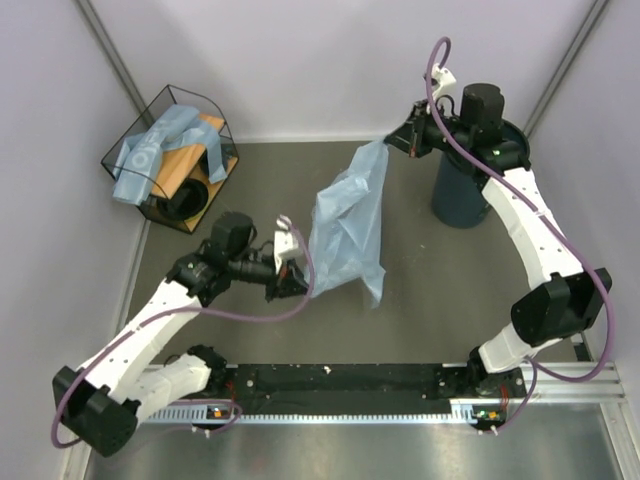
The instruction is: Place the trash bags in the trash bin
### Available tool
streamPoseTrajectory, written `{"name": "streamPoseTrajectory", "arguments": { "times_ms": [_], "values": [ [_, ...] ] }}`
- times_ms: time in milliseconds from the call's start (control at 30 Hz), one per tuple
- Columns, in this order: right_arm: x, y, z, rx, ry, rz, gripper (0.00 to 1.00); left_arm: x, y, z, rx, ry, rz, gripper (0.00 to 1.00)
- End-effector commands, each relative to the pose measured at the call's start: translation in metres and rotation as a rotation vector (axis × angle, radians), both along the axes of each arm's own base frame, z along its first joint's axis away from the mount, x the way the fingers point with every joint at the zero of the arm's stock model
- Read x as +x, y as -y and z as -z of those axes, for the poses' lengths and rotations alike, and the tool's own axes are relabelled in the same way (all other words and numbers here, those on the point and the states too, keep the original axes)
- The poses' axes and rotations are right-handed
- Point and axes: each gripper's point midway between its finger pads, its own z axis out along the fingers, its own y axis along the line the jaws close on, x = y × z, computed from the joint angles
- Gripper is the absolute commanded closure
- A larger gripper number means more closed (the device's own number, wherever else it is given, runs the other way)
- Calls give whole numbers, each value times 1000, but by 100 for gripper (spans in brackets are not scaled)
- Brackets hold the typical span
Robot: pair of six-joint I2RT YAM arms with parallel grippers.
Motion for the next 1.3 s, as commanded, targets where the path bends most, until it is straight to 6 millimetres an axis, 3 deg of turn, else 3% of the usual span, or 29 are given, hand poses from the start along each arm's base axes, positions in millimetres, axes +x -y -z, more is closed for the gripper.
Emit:
{"name": "streamPoseTrajectory", "arguments": {
  "times_ms": [0,100,167,267,300,333,433,467,533,567,633,733,800,833,1067,1267],
  "values": [
    [12,-5,-64,68,184,14,100,-25,-9,28,98,211,125,100],
    [16,-1,-82,73,229,53,100,-16,-24,63,217,260,104,100],
    [15,4,-87,58,256,62,100,-22,-34,82,264,276,132,100],
    [9,3,-84,50,256,42,100,-13,-36,87,283,313,90,100],
    [2,-4,-84,52,254,13,100,-8,-35,81,274,323,66,93],
    [-3,-7,-81,48,250,0,100,-2,-34,73,270,333,29,77],
    [-33,-30,-65,37,229,-93,100,5,-21,22,154,351,-31,38],
    [-41,-37,-49,32,193,-122,100,7,-19,6,112,351,-72,35],
    [-66,-51,-46,40,188,-183,100,12,-20,-16,77,371,-134,31],
    [-74,-55,-36,32,171,-204,100,14,-24,-24,65,388,-174,30],
    [-90,-61,-37,32,185,-233,100,18,-31,-32,47,401,-227,28],
    [-98,-63,-36,35,180,-245,100,24,-43,-43,1,404,-320,24],
    [-101,-65,-38,52,163,-247,100,27,-40,-57,-68,432,-347,4],
    [-105,-66,-38,59,152,-251,100,28,-38,-59,-82,425,-357,2],
    [-123,-81,-35,70,124,-280,100,41,0,-63,-146,419,-283,4],
    [-125,-86,-34,68,117,-291,100,45,28,-53,-141,406,-209,24]
  ]
}}
